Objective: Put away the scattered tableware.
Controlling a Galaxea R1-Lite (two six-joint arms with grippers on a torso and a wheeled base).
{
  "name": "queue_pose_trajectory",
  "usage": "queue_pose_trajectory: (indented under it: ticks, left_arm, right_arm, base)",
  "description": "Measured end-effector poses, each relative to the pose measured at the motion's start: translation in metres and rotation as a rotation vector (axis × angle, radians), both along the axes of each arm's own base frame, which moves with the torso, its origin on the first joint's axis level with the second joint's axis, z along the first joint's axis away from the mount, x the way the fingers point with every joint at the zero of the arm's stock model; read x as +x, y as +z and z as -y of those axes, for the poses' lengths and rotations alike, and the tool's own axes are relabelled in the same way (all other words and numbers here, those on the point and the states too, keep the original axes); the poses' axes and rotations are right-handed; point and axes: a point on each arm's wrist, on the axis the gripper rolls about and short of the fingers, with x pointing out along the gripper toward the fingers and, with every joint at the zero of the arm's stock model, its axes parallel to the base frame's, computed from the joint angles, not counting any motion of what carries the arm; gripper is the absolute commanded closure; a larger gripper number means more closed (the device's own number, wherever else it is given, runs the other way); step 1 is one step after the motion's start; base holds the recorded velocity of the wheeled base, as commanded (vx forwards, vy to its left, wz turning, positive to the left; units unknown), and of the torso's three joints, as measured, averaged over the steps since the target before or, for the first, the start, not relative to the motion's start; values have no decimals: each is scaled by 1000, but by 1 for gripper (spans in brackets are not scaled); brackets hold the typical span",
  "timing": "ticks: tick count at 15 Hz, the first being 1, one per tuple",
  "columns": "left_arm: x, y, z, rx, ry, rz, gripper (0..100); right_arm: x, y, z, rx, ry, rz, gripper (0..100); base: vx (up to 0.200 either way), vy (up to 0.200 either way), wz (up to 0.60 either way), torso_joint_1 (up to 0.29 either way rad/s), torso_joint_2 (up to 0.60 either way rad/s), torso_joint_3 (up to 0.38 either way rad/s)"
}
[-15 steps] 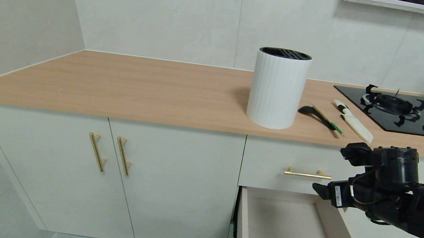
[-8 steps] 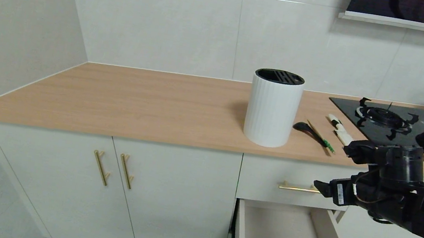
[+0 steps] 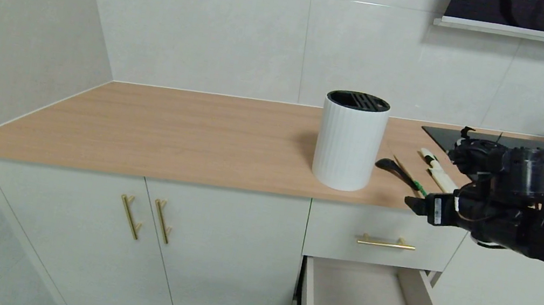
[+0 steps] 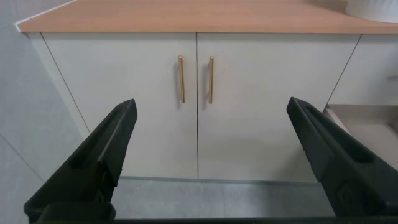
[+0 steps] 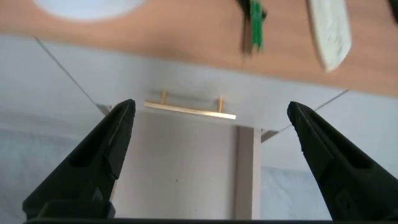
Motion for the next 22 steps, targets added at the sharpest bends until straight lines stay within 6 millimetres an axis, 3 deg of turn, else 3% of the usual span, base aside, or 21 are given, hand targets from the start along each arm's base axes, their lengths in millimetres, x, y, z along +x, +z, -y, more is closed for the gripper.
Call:
queue_pose_trajectory:
  ticks: [3,5,13,21,22]
  left_arm:
    - [0,0,0,0,0,0,0]
    - [0,0,0,0,0,0,0]
    - [0,0,0,0,0,0,0]
    - [0,0,0,0,0,1,0]
    - [0,0,0,0,0,0,0]
  right_arm:
    - [19,26,0,60,-54,-46,0]
    - [37,27,9,101,-115,-75,0]
    - [79,-11,19,110,-170,-79,0]
    - [95,-36,25,109,-194,-77,0]
    - [96,-37,25,109,-195,-78,100]
  base:
    - [0,0,0,0,0,0]
    - [0,0,0,0,0,0]
    - [0,0,0,0,0,0]
    - [0,0,0,0,0,0]
    - [0,0,0,0,0,0]
